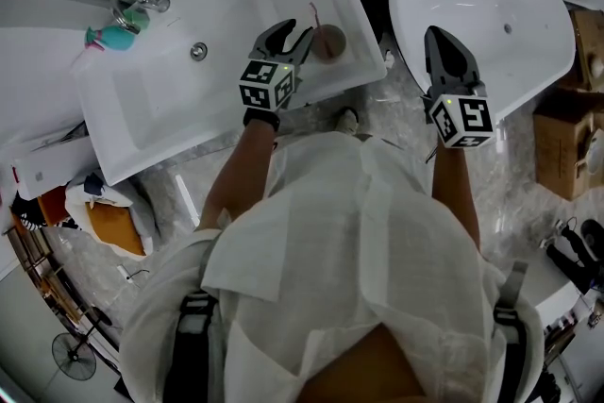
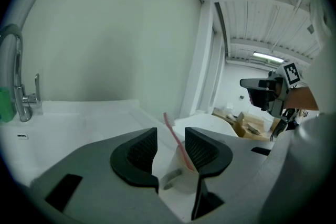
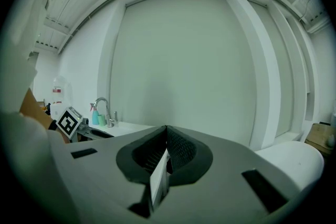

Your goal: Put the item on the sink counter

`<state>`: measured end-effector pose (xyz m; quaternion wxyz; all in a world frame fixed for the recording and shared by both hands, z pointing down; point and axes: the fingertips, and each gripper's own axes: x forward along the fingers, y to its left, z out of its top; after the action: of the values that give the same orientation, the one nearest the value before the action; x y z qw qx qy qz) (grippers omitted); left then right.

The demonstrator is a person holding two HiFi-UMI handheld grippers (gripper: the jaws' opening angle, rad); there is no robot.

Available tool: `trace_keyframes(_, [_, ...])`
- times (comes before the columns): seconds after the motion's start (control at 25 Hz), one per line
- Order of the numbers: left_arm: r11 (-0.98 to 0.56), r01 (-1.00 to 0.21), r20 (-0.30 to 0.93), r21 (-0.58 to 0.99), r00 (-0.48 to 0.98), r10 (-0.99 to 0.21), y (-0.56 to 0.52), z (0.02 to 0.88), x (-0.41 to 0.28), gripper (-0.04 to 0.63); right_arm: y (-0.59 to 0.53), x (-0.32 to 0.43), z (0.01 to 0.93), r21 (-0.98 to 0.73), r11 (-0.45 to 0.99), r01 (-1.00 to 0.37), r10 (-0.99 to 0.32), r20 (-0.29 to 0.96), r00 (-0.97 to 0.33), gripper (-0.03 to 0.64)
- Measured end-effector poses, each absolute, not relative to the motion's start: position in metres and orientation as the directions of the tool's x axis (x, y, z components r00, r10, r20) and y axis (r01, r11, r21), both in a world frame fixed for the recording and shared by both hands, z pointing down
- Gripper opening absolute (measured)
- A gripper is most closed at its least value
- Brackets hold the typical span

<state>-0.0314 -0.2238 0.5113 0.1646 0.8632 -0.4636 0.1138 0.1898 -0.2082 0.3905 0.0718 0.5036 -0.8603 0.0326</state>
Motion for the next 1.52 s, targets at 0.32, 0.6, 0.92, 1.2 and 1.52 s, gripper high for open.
trace_keyframes(0.32, [-0.441, -0.878, 0.253, 0.186, 0.477, -0.842, -0.213, 0.471, -0.068, 0.164, -0.209, 0.185, 0.386, 0.014, 0.506, -0.863, -0.855, 0.14, -0.499, 0.009])
trace_keyframes(0.6, [-0.371, -0.913, 0.136, 0.171, 0.395, -0.908, -0.199, 0.425, -0.092, 0.094, -0.211, 0.184, 0.382, 0.016, 0.529, -0.849, -0.843, 0.125, -0.523, 0.009])
trace_keyframes(0.92, [-0.296, -0.949, 0.077, 0.105, 0.304, -0.949, -0.185, 0.393, -0.11, 0.04, -0.22, 0.174, 0.373, 0.021, 0.577, -0.817, -0.814, 0.101, -0.572, 0.009])
trace_keyframes(1.2, [-0.219, -0.972, 0.041, 0.081, 0.223, -0.974, -0.168, 0.375, -0.132, 0.029, -0.225, 0.163, 0.37, 0.021, 0.607, -0.794, -0.792, 0.088, -0.603, 0.009])
trace_keyframes(1.52, [-0.194, -0.978, 0.042, 0.076, 0.198, -0.979, -0.154, 0.369, -0.147, 0.028, -0.229, 0.138, 0.37, 0.031, 0.65, -0.759, -0.758, 0.095, -0.645, 0.009])
